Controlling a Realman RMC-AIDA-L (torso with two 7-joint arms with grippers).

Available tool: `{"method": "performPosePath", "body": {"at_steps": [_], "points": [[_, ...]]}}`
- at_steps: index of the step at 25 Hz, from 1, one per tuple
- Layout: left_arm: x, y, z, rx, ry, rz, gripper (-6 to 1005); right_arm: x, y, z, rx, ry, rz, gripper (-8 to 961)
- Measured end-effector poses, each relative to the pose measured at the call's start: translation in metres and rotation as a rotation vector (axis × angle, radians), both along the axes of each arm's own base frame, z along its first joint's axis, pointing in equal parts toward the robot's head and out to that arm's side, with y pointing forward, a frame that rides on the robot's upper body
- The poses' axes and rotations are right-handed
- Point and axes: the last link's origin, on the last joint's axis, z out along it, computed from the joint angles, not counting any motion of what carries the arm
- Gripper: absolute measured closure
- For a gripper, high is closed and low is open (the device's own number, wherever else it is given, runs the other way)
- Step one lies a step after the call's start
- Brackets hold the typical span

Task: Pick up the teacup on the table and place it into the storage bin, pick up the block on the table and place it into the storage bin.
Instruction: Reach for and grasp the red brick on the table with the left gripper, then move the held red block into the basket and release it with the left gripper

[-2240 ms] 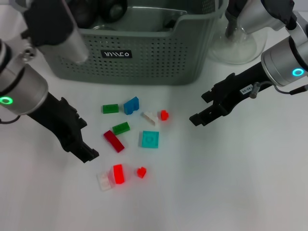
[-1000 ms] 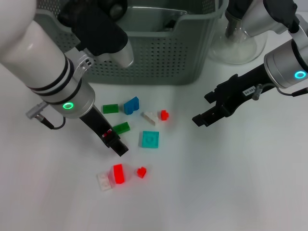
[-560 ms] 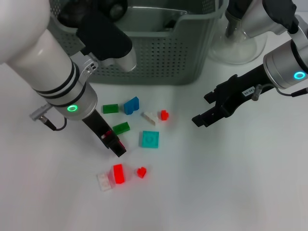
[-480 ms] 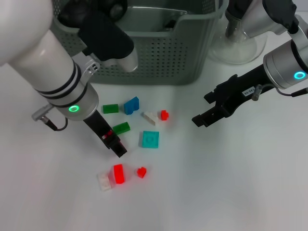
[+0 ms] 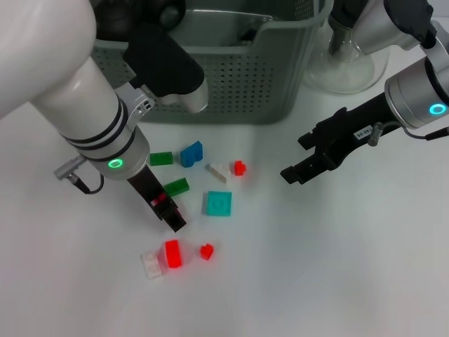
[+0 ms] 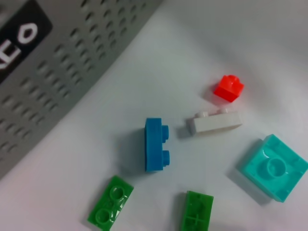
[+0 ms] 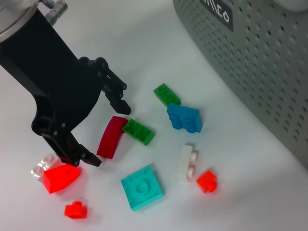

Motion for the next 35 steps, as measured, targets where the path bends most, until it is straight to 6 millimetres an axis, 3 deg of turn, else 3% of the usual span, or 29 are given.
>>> {"method": "performPosePath", "body": {"at_steps": [24, 26, 28, 31, 35], "points": [[0.0, -0.001, -0.005, 0.016, 0.041, -0.002, 186, 0.002, 0.0, 0.0, 0.004, 0.0, -0.003, 67], [0.0, 0.0, -0.005, 0.019, 0.047, -0.004, 336, 0.002, 0.0, 0.0, 0.004, 0.0, -0.003, 67], [0.002, 0.0, -0.004, 0.024, 0.046, -0.01, 336, 0.002, 0.0, 0.0, 0.004, 0.0, -0.002, 66], [0.007, 0.0, 0.003, 0.04, 0.029, -0.02, 335, 0.002, 0.0, 0.0, 0.005, 0.0, -0.002, 66], [0.008, 0.0, 0.034, 0.094, -0.016, 0.008, 335, 0.002, 0.0, 0.001, 0.006, -0.001, -0.002, 67]]}}
